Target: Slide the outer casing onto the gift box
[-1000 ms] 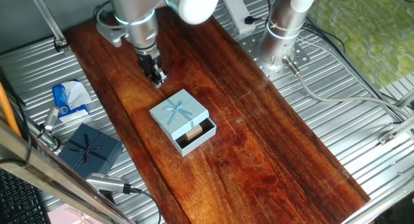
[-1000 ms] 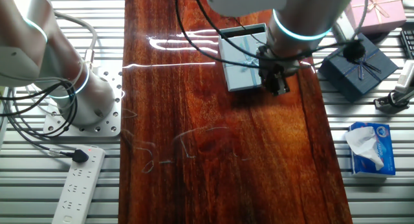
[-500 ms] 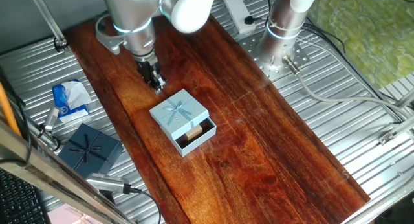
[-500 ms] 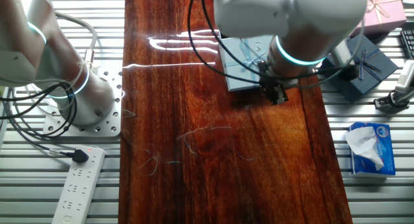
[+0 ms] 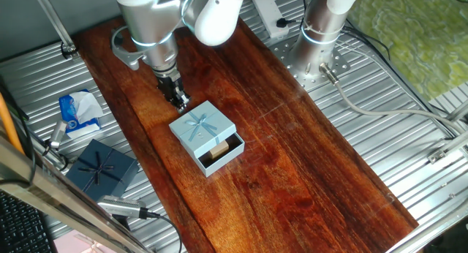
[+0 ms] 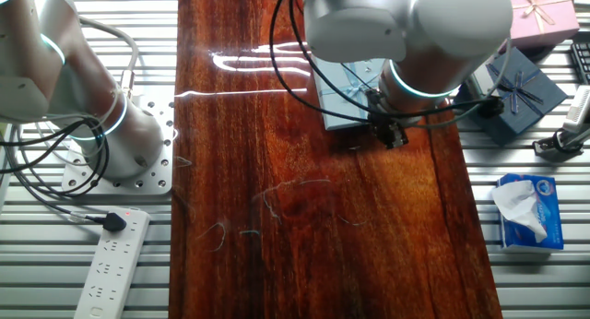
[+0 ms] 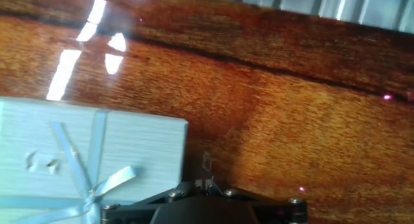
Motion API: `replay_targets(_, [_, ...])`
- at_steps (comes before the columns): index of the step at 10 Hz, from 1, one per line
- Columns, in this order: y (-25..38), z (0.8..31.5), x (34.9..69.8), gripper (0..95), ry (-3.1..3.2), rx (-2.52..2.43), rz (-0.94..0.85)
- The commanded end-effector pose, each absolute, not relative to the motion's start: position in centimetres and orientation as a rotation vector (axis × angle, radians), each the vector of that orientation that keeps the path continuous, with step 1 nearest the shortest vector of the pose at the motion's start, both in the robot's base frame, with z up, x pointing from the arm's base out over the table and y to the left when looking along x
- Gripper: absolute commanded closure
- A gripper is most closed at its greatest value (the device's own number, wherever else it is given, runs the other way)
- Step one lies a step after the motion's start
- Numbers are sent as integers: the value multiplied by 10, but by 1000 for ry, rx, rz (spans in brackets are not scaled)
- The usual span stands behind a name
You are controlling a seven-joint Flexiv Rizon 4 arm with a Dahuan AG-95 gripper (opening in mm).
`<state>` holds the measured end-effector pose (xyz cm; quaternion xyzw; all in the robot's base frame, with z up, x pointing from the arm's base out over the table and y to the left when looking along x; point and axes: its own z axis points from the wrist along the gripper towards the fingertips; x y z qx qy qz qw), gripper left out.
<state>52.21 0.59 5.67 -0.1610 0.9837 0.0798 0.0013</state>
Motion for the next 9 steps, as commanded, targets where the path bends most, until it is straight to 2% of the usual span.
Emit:
replay_targets(1, [6, 56, 522, 950, 3090, -502, 253])
replay_targets(9, [9, 55, 522, 950, 3087, -486, 302])
